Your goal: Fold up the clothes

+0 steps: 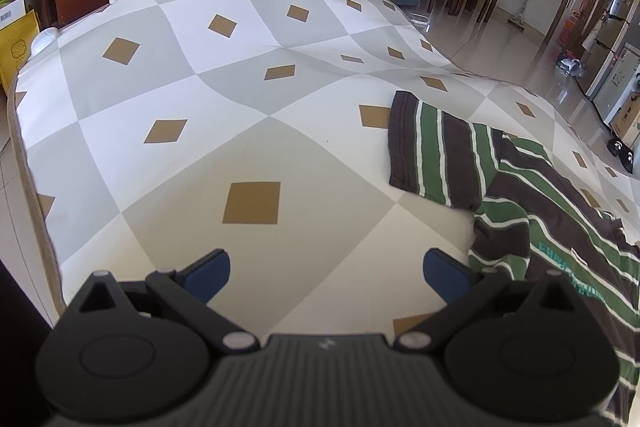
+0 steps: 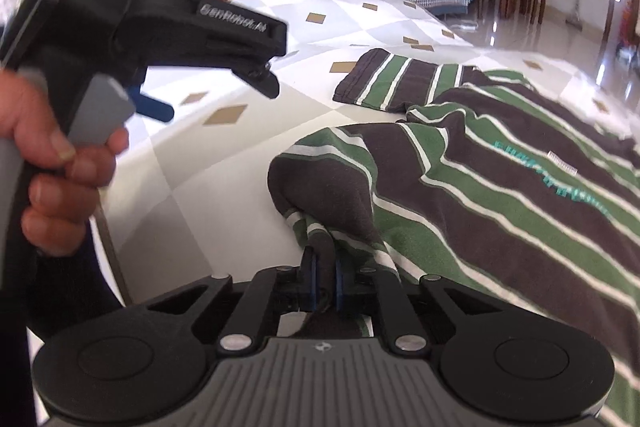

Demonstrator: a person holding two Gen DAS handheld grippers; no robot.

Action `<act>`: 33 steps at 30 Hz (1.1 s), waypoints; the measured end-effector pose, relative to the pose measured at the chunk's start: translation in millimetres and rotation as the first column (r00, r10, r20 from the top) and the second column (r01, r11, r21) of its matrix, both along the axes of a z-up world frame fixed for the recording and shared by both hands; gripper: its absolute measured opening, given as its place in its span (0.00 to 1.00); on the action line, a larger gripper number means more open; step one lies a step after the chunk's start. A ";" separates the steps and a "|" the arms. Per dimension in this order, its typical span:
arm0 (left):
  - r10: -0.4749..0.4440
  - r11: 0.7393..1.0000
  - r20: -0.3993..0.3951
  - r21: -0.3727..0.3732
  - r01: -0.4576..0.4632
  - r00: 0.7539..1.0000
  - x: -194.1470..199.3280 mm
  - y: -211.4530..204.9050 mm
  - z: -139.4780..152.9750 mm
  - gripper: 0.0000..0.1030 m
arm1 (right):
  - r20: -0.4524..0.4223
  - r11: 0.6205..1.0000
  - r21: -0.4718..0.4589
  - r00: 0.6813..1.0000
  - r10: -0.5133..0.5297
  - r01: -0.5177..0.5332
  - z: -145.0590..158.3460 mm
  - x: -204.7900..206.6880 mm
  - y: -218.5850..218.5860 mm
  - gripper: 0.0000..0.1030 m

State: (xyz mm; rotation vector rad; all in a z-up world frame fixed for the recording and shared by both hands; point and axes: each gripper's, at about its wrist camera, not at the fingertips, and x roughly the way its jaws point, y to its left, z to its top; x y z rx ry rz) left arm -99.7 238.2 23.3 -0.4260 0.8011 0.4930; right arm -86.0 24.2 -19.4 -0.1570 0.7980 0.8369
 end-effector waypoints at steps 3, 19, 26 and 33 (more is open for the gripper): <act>0.015 1.000 0.008 -0.003 -0.015 1.000 -3.0 4.0 2.7 1.00 | -0.164 0.982 0.184 0.986 0.002 0.029 10.4 12.8 -14.6 0.09; 0.042 0.999 0.022 0.012 -0.042 0.999 -13.0 12.0 10.3 1.00 | -0.366 0.984 0.133 0.917 0.159 -0.118 -4.2 -8.0 10.6 0.21; 0.008 1.000 -0.002 0.006 -0.008 1.000 -9.1 3.5 5.3 1.00 | -0.287 0.987 0.162 0.955 0.068 -0.021 7.1 -2.8 -7.4 0.31; -0.013 1.000 -0.026 0.001 0.013 1.000 -2.4 -3.7 -2.5 1.00 | -0.165 0.980 0.142 0.980 -0.112 0.136 18.3 5.7 -22.0 0.35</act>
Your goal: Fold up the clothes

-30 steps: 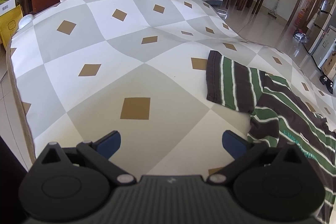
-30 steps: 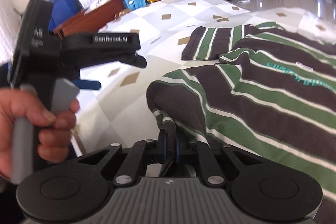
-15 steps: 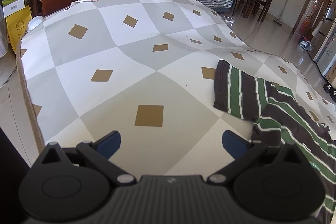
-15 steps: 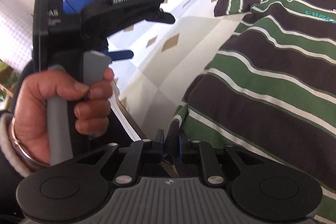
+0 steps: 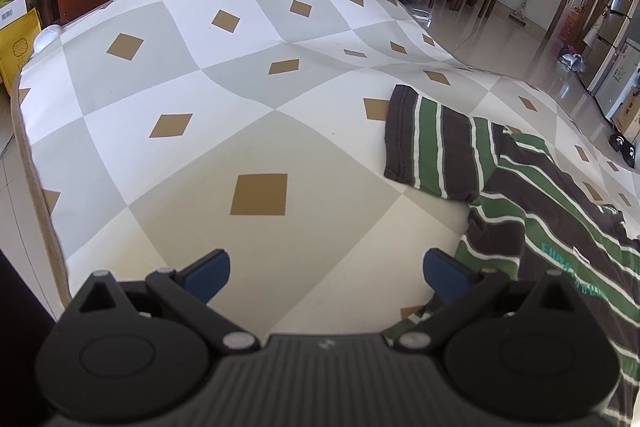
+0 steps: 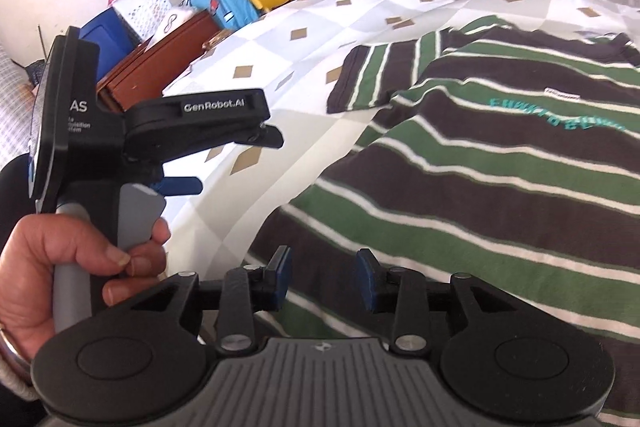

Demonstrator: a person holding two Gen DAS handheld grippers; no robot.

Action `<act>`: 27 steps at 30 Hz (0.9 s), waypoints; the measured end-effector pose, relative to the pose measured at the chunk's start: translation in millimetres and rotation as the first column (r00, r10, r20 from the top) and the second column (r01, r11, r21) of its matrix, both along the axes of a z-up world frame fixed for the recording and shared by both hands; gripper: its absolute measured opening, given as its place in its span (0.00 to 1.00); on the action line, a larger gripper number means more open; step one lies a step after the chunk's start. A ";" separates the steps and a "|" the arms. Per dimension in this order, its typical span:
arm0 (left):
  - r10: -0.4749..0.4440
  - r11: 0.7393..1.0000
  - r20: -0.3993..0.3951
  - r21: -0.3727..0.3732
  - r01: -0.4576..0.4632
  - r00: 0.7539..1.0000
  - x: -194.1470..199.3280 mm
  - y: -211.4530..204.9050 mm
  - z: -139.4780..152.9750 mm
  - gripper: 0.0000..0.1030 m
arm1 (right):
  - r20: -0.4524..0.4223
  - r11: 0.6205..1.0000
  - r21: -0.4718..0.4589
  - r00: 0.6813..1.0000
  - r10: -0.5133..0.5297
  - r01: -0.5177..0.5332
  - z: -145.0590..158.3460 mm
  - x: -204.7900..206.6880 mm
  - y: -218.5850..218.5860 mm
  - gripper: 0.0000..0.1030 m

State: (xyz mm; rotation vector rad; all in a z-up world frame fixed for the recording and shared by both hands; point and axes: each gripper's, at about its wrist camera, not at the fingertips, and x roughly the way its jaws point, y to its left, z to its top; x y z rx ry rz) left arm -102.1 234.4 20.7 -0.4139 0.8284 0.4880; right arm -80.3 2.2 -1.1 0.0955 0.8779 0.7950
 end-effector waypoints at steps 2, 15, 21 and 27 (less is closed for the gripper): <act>-0.010 1.000 -0.007 0.005 0.010 1.000 5.0 -3.6 -2.4 1.00 | 0.028 0.999 -0.017 0.999 -0.036 0.037 2.1 2.5 -1.5 0.37; -0.094 0.996 -0.028 0.009 0.094 0.995 48.9 -24.3 -19.2 1.00 | 0.029 0.972 -0.044 0.972 -0.231 0.232 -1.3 20.8 -27.5 0.38; -0.146 0.989 -0.058 0.017 0.147 0.988 70.8 -33.9 -33.1 1.00 | -0.004 0.955 -0.047 0.956 -0.292 0.292 -6.5 28.4 -36.5 0.38; -0.175 0.980 -0.107 0.074 0.184 0.979 86.8 -44.7 -46.7 1.00 | -0.040 0.943 -0.051 0.943 -0.330 0.328 -11.5 33.5 -41.2 0.38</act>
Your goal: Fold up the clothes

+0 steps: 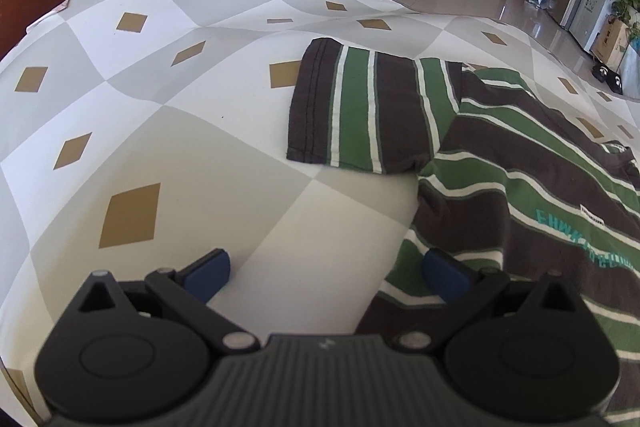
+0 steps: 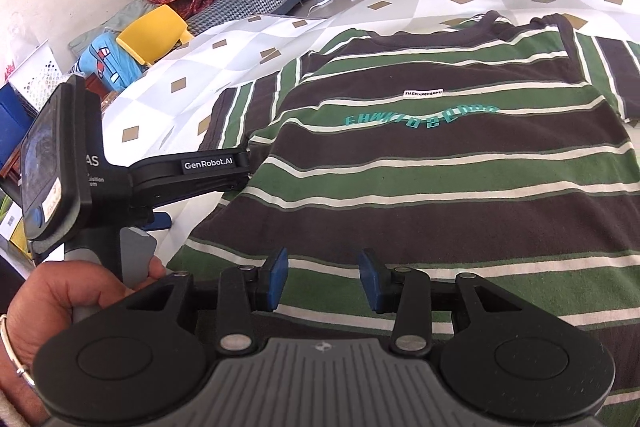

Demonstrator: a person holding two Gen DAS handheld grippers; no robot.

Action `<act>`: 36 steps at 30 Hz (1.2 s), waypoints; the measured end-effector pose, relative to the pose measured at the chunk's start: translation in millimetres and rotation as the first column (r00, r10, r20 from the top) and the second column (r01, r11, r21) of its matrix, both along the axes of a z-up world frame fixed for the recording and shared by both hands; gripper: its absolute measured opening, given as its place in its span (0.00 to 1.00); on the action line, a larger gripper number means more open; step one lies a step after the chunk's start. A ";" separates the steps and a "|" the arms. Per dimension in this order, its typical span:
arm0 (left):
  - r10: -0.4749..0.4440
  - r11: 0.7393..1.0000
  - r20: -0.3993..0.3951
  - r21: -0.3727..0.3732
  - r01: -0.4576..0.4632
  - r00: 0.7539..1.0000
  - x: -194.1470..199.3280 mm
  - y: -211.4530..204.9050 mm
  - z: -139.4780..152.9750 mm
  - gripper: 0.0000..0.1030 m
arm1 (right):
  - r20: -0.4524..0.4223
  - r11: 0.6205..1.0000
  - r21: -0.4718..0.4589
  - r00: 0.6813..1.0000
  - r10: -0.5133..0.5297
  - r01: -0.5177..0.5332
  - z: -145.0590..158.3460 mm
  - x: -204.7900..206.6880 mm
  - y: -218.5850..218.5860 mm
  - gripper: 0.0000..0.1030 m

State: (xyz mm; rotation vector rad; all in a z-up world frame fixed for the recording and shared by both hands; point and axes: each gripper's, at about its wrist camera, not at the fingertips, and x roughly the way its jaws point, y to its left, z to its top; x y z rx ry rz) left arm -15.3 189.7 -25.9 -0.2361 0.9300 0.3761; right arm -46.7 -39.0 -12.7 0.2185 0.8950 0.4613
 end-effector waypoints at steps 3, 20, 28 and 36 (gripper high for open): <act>-0.022 0.999 -0.008 0.049 0.023 1.000 4.8 -6.0 -2.9 1.00 | -0.004 1.000 0.001 1.000 -0.019 0.019 -0.6 1.0 -1.7 0.38; 0.055 0.996 0.017 0.071 -0.056 0.998 26.1 16.4 -5.5 1.00 | -0.005 0.996 -0.007 0.996 -0.086 0.086 -3.6 3.7 -9.9 0.38; 0.073 0.994 0.022 0.081 -0.075 0.997 37.7 23.9 -6.6 1.00 | 0.012 0.997 -0.013 0.997 -0.070 0.071 -5.7 1.0 -8.3 0.38; 0.091 0.992 0.025 0.082 -0.092 0.996 47.9 26.5 -7.6 1.00 | 0.042 0.996 -0.061 0.998 -0.055 0.058 -2.6 -4.0 -7.3 0.39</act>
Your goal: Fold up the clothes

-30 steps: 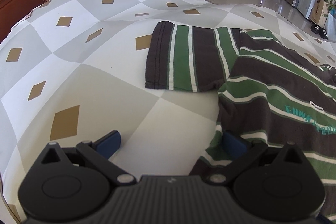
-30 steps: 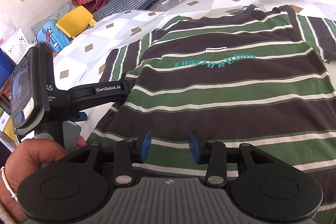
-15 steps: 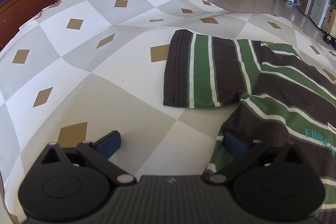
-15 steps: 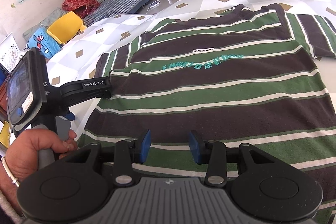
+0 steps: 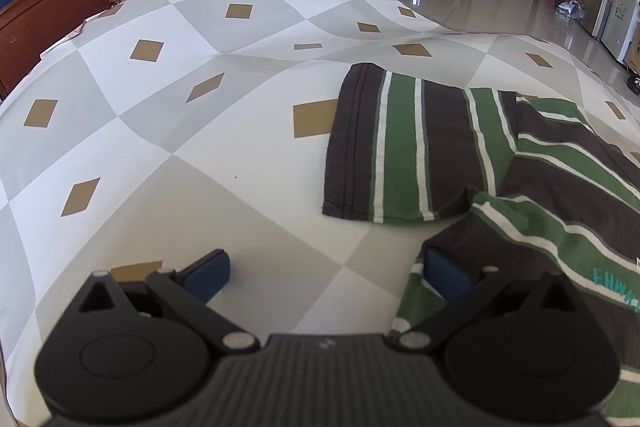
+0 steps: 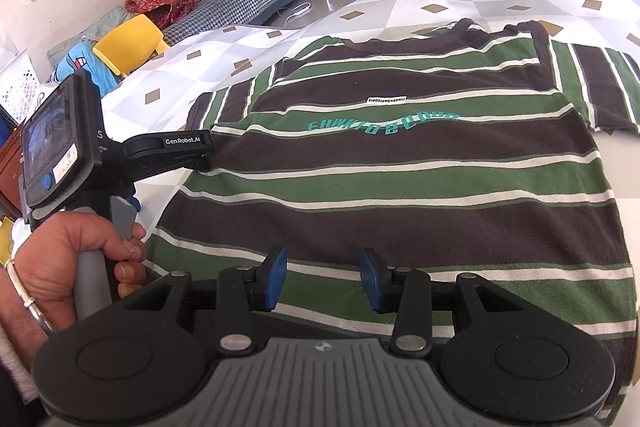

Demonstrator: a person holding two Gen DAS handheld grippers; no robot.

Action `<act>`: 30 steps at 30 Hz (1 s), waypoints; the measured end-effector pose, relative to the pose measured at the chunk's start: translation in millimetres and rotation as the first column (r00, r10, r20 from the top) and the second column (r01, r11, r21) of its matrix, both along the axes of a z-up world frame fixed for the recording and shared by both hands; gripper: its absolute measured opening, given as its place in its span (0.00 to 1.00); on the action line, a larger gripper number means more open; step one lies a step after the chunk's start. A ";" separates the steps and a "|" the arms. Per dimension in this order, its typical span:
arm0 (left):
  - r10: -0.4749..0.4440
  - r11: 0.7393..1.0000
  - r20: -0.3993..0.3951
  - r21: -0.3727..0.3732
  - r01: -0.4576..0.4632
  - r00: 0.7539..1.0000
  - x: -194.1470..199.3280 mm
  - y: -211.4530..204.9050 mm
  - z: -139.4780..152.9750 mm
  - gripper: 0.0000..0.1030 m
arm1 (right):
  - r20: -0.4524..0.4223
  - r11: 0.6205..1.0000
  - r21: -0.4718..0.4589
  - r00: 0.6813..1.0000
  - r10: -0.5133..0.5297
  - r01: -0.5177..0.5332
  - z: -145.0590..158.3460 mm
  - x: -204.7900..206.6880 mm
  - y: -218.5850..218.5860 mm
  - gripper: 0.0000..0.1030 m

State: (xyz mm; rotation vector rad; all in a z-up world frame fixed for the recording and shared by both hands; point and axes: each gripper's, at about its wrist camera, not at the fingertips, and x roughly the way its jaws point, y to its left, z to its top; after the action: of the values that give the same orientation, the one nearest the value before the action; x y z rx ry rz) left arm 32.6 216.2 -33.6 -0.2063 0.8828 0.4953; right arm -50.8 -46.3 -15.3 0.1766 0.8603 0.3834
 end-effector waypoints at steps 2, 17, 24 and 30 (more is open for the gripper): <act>0.001 1.000 -0.001 -0.003 -0.001 1.000 2.9 1.1 0.0 1.00 | 0.021 1.000 -0.013 1.000 0.003 -0.002 1.3 -3.0 -1.3 0.39; -0.075 0.996 -0.003 0.051 0.075 0.997 -14.7 -29.0 15.9 1.00 | -0.019 0.999 -0.015 0.999 -0.047 0.047 0.7 0.3 -21.2 0.41; -0.187 0.981 0.016 0.049 0.186 0.982 -42.4 -60.0 28.8 1.00 | 0.017 0.991 -0.136 1.000 0.022 -0.019 0.9 -5.0 -4.0 0.46; -0.230 0.973 -0.001 0.035 0.230 0.973 -63.3 -71.7 25.4 1.00 | 0.019 0.988 -0.150 0.999 0.026 -0.023 0.8 -6.1 -2.6 0.46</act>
State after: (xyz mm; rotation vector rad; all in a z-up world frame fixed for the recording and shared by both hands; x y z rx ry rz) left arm -30.7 144.6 -8.2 -0.0713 0.8818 0.2937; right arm -56.9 -48.9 -14.5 0.0233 0.8679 0.3418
